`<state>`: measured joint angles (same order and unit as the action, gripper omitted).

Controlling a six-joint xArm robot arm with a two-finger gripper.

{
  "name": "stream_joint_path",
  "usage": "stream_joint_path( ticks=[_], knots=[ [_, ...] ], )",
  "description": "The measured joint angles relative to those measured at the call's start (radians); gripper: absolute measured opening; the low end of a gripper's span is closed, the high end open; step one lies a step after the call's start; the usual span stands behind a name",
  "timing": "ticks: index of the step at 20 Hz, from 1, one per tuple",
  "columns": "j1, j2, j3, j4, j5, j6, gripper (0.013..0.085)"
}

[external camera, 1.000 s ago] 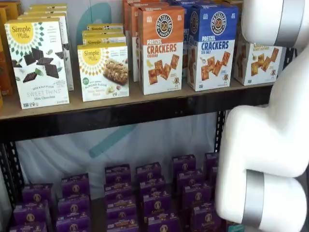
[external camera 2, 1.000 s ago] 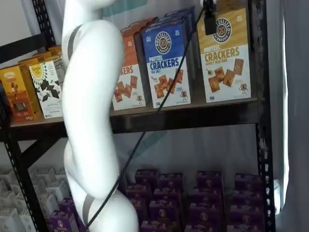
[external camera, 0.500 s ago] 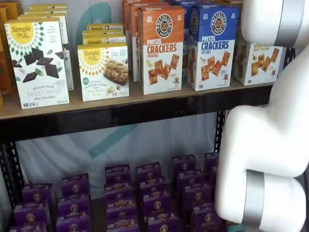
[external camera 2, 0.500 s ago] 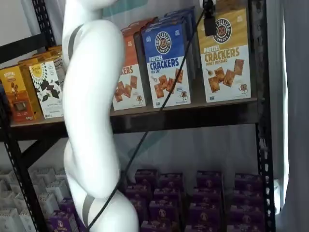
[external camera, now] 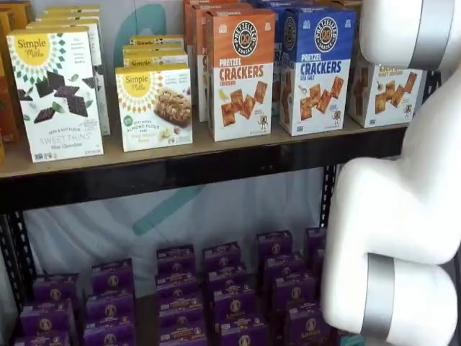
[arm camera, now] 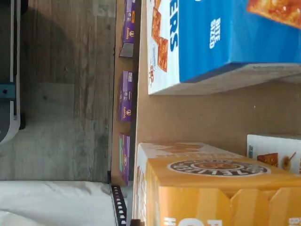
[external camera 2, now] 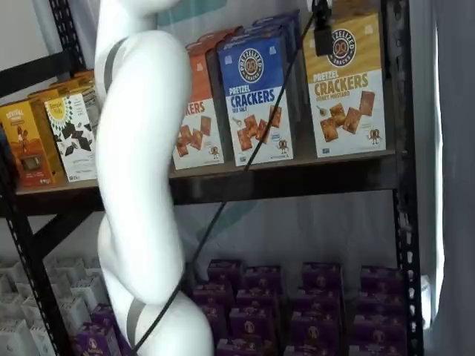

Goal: Retrieve the yellow and white box located on the top shelf, the sixth one from the left

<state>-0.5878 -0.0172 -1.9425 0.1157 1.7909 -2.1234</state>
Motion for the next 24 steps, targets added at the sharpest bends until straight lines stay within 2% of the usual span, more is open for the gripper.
stream_joint_path(
  ticks=[6, 9, 18, 21, 24],
  knots=[
    [-0.002, -0.003, 0.002, 0.001, -0.004, -0.002, 0.073],
    [-0.004, -0.005, 0.003, 0.002, -0.003, -0.003, 0.065],
    [-0.008, -0.009, 0.004, 0.008, -0.002, -0.005, 0.065],
    [-0.008, -0.01, 0.004, 0.008, 0.0, -0.005, 0.057],
    [-0.01, -0.012, 0.003, 0.01, 0.001, -0.006, 0.057]
  ],
)
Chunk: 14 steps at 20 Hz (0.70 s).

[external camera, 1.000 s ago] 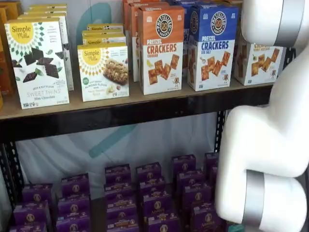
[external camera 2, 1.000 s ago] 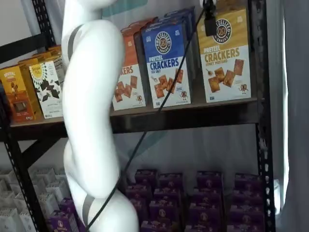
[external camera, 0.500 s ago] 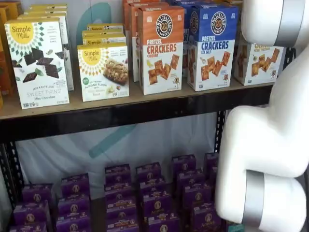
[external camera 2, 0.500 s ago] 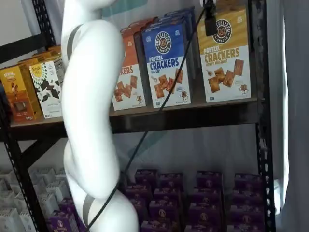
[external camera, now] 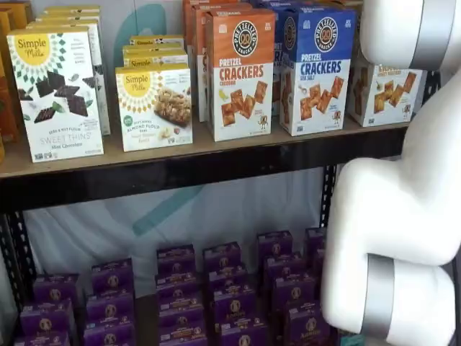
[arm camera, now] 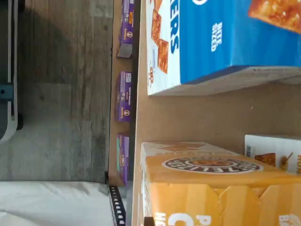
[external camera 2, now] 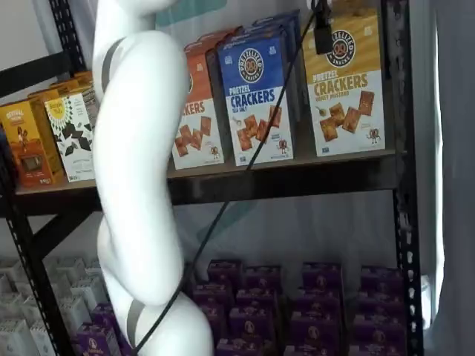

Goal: Retrieve the yellow and white box located on the top shelf, the sixth one from the left

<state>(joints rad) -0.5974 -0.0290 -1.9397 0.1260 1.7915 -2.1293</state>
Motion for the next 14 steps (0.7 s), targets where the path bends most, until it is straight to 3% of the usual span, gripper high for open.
stream_joint_path(
  ticks=[5, 14],
  knots=[
    [-0.014, 0.003, -0.022, 0.014, 0.03, -0.006, 0.057],
    [-0.069, -0.117, 0.087, 0.028, 0.048, -0.052, 0.057]
  ],
)
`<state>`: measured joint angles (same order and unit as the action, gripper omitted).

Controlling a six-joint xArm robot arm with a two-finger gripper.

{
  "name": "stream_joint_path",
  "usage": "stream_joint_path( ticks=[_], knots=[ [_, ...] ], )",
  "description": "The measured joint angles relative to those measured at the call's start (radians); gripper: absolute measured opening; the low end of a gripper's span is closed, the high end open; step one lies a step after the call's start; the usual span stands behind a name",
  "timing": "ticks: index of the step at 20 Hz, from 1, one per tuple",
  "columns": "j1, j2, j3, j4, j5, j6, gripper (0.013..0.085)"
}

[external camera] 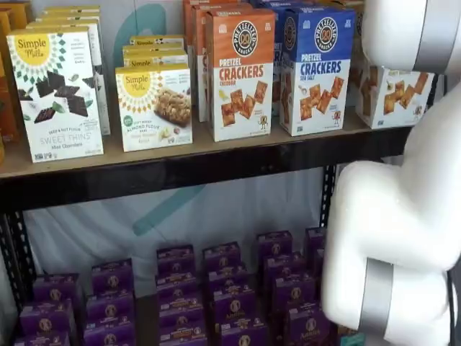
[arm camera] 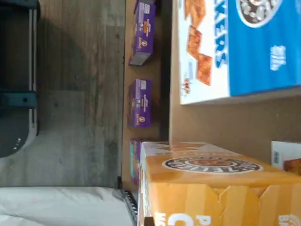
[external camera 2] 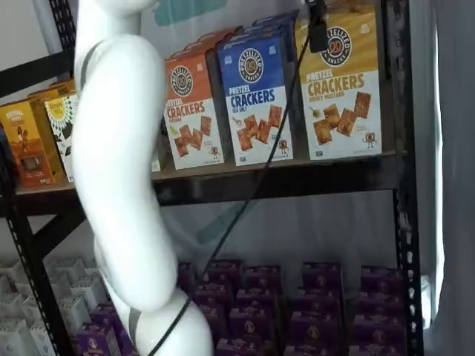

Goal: Retrieve the yellow and white box located on the top shelf, the sixth one from the left

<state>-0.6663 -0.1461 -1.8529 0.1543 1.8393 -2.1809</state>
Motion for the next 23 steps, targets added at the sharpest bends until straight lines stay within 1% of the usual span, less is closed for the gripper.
stream_joint_path(
  ticks=[4, 8, 11, 15, 23],
  knots=[
    [-0.033, -0.073, 0.059, 0.009, 0.041, -0.025, 0.057],
    [-0.031, -0.163, 0.153, -0.006, 0.049, -0.029, 0.057],
    [-0.005, -0.239, 0.239, -0.023, 0.052, -0.011, 0.057],
    [0.049, -0.335, 0.35, -0.042, 0.04, 0.034, 0.057],
    [0.134, -0.407, 0.44, -0.069, 0.063, 0.112, 0.057]
  ],
)
